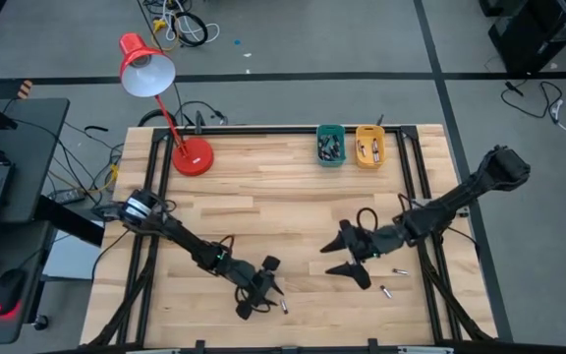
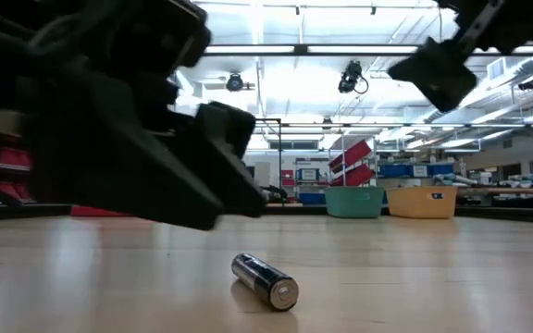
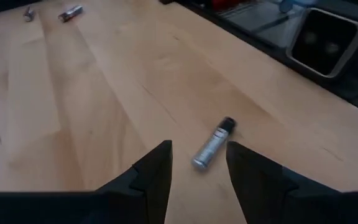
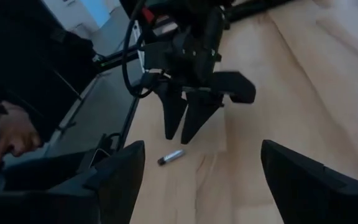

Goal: Sort batteries
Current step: Put the silver battery into the yellow bin

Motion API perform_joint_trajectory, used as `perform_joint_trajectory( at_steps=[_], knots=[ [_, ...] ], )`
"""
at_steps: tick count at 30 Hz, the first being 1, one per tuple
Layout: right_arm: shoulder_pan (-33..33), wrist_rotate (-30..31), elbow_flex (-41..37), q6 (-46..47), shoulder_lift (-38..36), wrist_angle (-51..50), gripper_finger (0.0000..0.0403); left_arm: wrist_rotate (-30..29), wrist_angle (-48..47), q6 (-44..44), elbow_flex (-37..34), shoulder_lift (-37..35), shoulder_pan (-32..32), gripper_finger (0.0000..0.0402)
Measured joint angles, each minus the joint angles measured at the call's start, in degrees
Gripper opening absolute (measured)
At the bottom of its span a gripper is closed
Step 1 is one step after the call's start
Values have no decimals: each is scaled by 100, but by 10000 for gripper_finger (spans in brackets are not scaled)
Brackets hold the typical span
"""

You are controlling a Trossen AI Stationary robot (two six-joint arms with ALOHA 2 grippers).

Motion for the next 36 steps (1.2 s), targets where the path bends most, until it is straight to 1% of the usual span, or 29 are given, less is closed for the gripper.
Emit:
perform_joint_trajectory(
  at_steps=[2, 5, 7, 10, 16, 18, 21, 23, 25, 27, 29, 32, 34, 36],
  knots=[
    [166, 200, -48, 290, 14, -8, 305, -107, 3, -137, 57, 85, 18, 168],
    [407, 480, -124, 556, 148, -27, 305, -107, -17, -193, 129, 281, 38, 168],
    [519, 589, -127, 709, 331, -4, 304, 1, 1, -200, 208, 430, 38, 168],
    [596, 612, -120, 980, 663, 162, 304, 226, 68, -212, 325, 604, 41, 168],
    [643, 554, -118, 1313, 1450, 785, 299, 263, 82, -195, 445, 758, 43, 165],
    [643, 536, -118, 1417, 1686, 1047, 294, 225, 70, -279, 446, 760, 41, 155],
    [643, 533, -111, 1435, 2018, 1446, 284, 139, 72, -631, 446, 765, 55, 120],
    [643, 524, -111, 1445, 2236, 1505, 278, 57, 89, -796, 446, 771, 88, 86],
    [643, 512, -111, 1588, 2476, 1470, 273, -168, 99, -906, 446, 775, 110, 52],
    [626, 507, -111, 1792, 2724, 1470, 270, -446, 135, -931, 442, 779, 152, 31],
    [575, 506, -104, 1793, 2909, 1544, 270, -731, 173, -875, 437, 787, 274, 30],
    [389, 163, -96, 1433, 2971, 1560, 269, -1146, 312, -837, 424, 798, 483, 30],
    [279, -112, -98, 1225, 2862, 1459, 265, -1225, 403, -978, 420, 806, 627, 36],
    [197, -234, -105, 1099, 2684, 1247, 258, -1287, 443, -1144, 413, 799, 821, 41]
  ],
)
